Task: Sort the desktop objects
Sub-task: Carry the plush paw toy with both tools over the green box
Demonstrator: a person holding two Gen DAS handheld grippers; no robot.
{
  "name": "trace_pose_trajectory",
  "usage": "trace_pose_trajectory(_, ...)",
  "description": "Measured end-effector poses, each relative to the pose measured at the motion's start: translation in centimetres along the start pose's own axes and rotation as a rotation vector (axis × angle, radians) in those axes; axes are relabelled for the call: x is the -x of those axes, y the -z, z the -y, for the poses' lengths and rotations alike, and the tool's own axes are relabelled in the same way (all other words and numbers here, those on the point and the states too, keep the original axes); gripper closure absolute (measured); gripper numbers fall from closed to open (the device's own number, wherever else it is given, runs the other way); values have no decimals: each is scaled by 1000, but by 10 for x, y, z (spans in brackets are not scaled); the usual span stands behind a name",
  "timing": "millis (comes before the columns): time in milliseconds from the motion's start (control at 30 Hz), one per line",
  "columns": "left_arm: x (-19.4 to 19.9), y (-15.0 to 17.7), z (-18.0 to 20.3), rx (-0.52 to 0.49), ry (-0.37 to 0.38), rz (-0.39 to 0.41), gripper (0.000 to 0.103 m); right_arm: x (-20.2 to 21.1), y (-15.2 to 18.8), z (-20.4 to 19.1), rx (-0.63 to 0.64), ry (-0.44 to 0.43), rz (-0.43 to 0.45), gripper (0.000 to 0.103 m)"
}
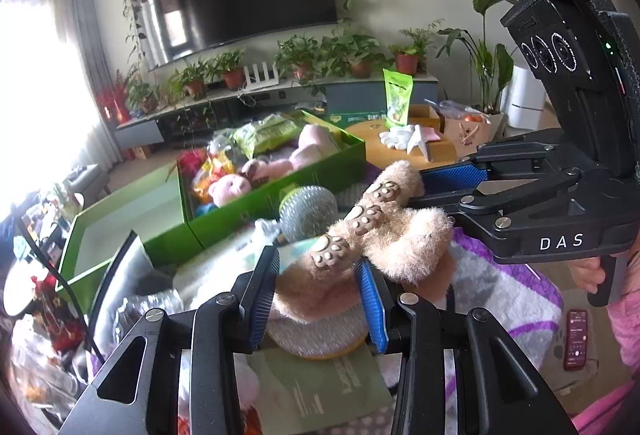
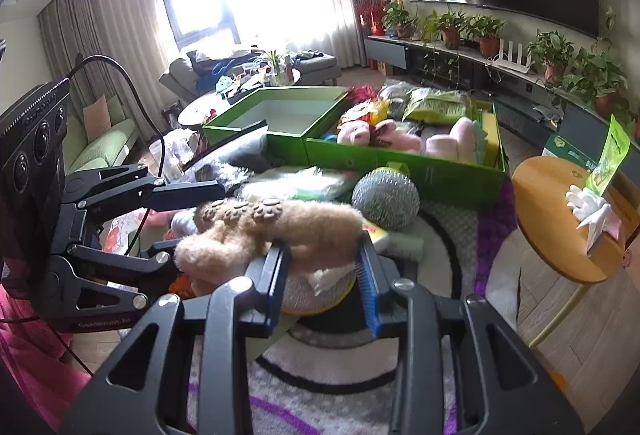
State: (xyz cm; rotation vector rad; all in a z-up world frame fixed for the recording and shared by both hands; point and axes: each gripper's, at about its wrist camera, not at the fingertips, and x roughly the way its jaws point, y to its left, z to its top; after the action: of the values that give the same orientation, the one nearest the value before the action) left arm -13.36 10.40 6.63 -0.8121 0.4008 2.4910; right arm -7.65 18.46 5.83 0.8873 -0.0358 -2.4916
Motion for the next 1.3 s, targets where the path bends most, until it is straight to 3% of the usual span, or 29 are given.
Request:
trace_pose_trajectory(800, -37, -64, -36, -68, -29, 36, 63, -27, -72, 41, -57, 33, 62, 70)
trace_pose_trajectory(1300, -80, -110, -62, -116, -58, 48, 63, -58, -118, 81, -92, 46, 85, 70)
